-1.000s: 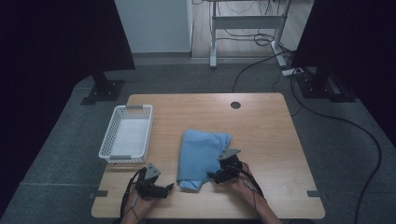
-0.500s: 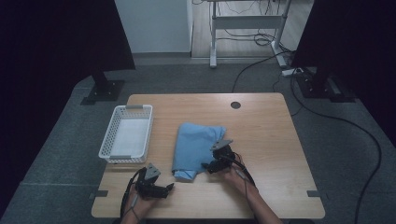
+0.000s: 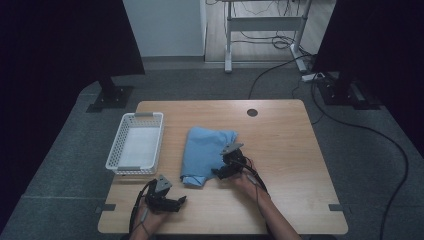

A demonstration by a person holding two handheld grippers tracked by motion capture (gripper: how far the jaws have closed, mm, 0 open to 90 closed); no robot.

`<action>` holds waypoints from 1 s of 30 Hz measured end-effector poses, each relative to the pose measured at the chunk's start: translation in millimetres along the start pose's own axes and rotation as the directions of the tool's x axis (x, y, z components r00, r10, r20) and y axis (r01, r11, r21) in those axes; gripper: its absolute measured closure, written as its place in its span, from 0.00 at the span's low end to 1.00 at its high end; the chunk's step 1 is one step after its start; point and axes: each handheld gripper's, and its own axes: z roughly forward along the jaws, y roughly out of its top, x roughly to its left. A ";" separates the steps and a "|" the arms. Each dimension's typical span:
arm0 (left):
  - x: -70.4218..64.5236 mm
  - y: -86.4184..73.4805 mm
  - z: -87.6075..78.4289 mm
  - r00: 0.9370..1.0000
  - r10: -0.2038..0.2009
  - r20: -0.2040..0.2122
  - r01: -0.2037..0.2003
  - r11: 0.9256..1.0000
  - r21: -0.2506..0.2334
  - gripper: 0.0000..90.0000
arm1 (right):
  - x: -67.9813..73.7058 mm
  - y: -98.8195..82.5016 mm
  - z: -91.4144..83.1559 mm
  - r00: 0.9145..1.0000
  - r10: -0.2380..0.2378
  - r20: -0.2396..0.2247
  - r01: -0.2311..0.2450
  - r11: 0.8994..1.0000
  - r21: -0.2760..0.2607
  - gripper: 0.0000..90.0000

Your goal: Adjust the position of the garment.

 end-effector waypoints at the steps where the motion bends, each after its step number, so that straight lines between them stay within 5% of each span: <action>1: 0.0 0.0 0.0 1.000 0.000 0.000 0.000 1.000 0.000 0.09 | -0.6 1.1 1.2 1.000 0.000 0.000 0.000 1.000 0.000 0.11; 30: -0.5 1.7 1.7 1.000 -0.009 -0.009 0.009 1.000 0.000 0.09 | -7.1 28.2 30.8 1.000 -0.006 -0.010 0.006 1.000 0.001 0.11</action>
